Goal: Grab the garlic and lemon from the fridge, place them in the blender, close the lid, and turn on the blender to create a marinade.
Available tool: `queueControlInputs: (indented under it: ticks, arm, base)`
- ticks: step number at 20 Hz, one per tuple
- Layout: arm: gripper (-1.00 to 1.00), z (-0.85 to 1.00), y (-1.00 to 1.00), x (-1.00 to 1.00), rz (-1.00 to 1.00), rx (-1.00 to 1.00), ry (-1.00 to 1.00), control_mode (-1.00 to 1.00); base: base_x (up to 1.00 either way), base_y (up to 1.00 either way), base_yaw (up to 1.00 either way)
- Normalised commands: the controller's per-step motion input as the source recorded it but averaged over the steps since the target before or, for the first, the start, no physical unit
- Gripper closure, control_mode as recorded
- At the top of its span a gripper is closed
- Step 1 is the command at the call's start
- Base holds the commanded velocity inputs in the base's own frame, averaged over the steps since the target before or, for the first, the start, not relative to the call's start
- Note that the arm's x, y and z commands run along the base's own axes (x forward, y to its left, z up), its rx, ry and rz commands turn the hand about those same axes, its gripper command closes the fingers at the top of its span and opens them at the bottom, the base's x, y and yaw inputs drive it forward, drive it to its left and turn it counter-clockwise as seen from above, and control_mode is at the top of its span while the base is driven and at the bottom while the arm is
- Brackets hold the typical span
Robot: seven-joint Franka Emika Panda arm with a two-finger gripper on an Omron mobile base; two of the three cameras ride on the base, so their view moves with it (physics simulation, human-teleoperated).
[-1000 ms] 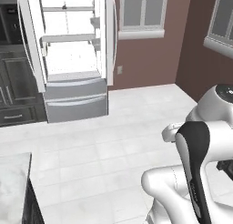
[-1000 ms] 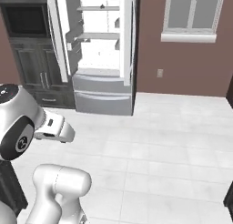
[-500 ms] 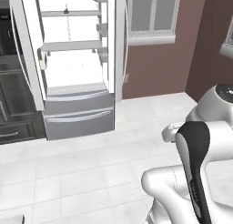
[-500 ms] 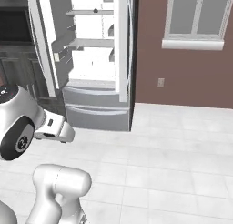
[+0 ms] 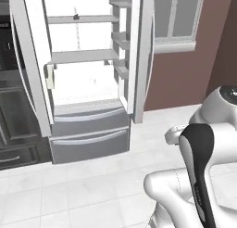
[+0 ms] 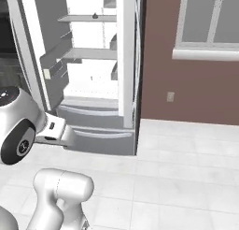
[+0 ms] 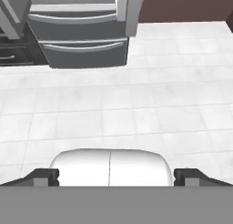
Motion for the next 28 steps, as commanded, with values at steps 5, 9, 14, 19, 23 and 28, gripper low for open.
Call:
queueControlInputs:
  ticks: [5,9,14,19,23,28]
  arm:
    - [-1.0,0.0,0.0,0.0,0.0,0.0,0.0,1.0]
    - [-1.0,0.0,0.0,0.0,0.0,0.0,0.0,1.0]
    - [-1.0,0.0,0.0,0.0,0.0,0.0,0.0,1.0]
    - [-1.0,0.0,0.0,0.0,0.0,0.0,0.0,1.0]
    - [-1.0,0.0,0.0,0.0,0.0,0.0,0.0,1.0]
    - [-1.0,0.0,0.0,0.0,0.0,0.0,0.0,1.0]
  base:
    - [1.0,0.5,0.0]
    - [1.0,0.43,0.0]
    - [1.0,0.41,0.0]
    - [0.87,0.53,0.0]
    - [0.61,0.56,0.0]
    - [0.68,0.2,0.0]
